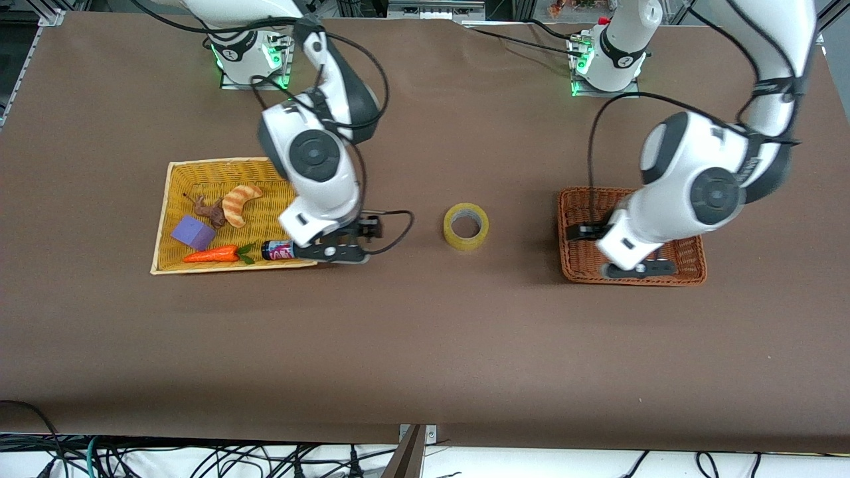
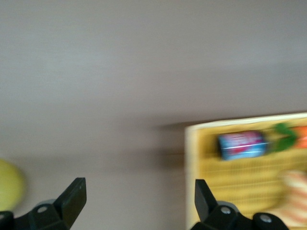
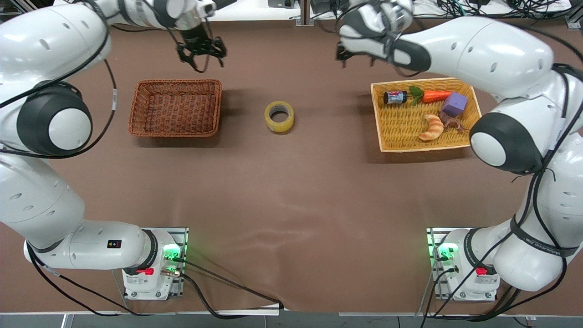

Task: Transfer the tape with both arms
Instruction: 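Set the tape on the table while the left gripper reaches toward it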

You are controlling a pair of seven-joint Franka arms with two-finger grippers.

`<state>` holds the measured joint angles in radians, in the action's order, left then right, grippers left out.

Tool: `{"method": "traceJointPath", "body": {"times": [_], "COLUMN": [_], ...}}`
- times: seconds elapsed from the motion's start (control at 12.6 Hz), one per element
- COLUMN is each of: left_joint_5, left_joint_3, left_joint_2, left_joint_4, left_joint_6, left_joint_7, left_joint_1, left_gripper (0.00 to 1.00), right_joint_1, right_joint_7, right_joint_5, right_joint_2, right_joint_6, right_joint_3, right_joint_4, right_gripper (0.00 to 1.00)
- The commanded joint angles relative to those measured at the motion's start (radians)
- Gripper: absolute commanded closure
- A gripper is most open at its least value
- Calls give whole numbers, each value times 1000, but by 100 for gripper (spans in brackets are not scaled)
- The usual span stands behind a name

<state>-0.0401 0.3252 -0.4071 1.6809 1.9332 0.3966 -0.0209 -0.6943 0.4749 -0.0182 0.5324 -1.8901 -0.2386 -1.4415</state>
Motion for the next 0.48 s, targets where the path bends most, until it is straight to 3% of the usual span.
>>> {"method": "traceJointPath", "body": {"times": [0.0,0.24,0.4], "left_joint_5": [0,17,31], "left_joint_3": [90,173,181], "left_joint_2": [-54,-88,-107], "left_joint_4": [22,106,131], "left_joint_6": [106,272,320], "left_joint_7": [105,209,223], "left_joint_1": [4,-19,-53], "left_gripper": [0,0,0], "right_joint_1": [15,183,341], "right_joint_7": [-158,-179,-296], "right_joint_5": [-19,-9,-11], "right_joint_2": [-70,-193,-264], "right_joint_6": [107,181,192], "right_joint_3": [-85,-76,17], "right_joint_4": [-14,-20,-22], "right_gripper": [0,0,0]}}
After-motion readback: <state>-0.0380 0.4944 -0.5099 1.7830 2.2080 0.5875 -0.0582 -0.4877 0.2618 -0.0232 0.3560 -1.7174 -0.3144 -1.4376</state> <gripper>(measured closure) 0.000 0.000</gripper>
